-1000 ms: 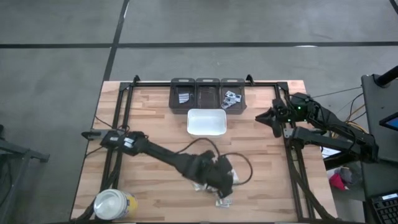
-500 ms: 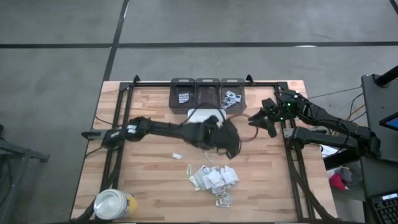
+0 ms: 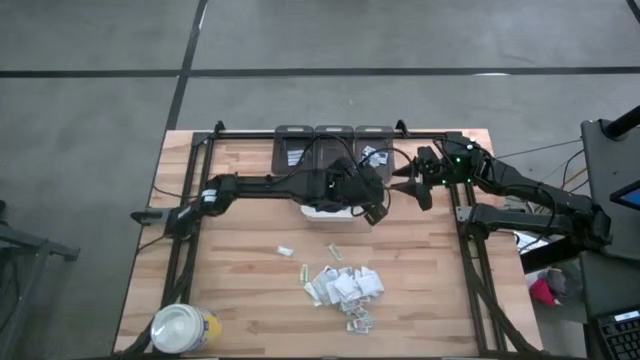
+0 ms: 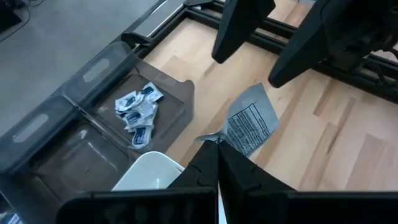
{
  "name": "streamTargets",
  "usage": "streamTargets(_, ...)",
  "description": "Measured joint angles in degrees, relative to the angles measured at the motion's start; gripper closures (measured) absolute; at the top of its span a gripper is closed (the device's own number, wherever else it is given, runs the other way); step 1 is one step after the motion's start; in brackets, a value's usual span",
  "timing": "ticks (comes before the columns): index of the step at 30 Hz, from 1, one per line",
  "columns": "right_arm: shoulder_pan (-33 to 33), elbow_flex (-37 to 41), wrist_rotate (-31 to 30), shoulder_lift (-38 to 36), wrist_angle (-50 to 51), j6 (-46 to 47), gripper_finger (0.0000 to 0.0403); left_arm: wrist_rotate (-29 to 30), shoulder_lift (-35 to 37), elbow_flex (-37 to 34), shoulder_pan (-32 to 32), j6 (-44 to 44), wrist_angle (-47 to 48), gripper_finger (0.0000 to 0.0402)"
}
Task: Pick & Place First Aid Supplies
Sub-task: Put the white alcohol pad into the right black bin
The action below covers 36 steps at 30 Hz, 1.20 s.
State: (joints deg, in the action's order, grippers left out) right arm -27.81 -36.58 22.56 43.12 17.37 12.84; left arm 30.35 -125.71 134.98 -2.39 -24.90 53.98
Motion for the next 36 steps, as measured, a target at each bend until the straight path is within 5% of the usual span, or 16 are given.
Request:
streamTargets(16,0.07,-6.25,-0.19,11.02,0.29,-0.85,0.015,-0.61,0.0,0.0,0.41,0.83,-0.18,0.0402)
streamTargets(24,0.04,-7.01,-0.08,10.43,1.77,-1.05,0.0152,2.35,0.3,0.0,0.43,-0.03,7.99,0.0402)
streamTargets(36,0.34,-7.02,3.22,11.83,-0.24,0.8,0.0153,2.76,0.37,0.0,1.12,1.31,5.58,0.0402)
